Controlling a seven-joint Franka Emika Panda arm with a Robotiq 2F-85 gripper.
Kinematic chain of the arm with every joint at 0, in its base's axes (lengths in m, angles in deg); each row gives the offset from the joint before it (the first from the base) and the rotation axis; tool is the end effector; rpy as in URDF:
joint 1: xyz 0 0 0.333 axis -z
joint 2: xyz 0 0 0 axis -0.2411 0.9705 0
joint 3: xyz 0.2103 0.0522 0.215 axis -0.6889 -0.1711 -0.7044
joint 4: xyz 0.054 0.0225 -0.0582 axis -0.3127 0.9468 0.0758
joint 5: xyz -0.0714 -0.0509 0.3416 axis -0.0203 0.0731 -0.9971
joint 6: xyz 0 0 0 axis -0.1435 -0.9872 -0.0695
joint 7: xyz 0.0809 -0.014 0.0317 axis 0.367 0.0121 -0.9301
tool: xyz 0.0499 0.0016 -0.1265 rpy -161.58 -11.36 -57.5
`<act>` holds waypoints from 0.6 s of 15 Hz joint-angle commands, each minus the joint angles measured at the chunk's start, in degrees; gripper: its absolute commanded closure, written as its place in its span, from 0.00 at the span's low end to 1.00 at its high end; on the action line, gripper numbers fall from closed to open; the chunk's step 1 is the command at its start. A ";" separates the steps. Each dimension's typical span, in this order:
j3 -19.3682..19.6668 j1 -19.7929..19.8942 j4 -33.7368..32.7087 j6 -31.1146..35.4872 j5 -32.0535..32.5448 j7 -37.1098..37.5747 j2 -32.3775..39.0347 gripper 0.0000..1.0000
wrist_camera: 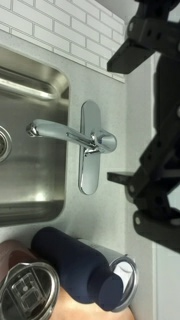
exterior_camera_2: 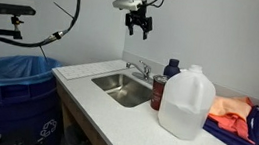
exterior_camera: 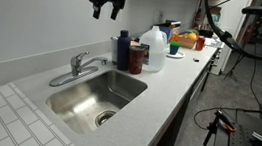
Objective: Push the faucet of the sink slightly to the left.
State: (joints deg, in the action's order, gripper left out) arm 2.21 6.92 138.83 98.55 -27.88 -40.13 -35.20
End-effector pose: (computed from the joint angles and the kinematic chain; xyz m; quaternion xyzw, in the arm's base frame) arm 0.6017 0.1152 0.5168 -0.9871 -0.0322 -0.1514 0.0405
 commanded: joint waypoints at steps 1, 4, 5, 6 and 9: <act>-0.44 0.64 7.53 6.24 -1.79 0.26 -5.31 0.00; -0.44 0.65 9.82 8.78 -1.87 0.36 -6.52 0.00; -0.42 0.67 10.45 9.22 -1.80 0.45 -6.92 0.00; -0.41 0.69 11.04 9.71 -1.78 0.49 -7.29 0.00; -0.38 0.73 12.20 9.76 -1.82 0.91 -8.10 0.00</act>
State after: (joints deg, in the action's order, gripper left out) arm 2.21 6.93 147.98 106.99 -28.20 -39.59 -40.71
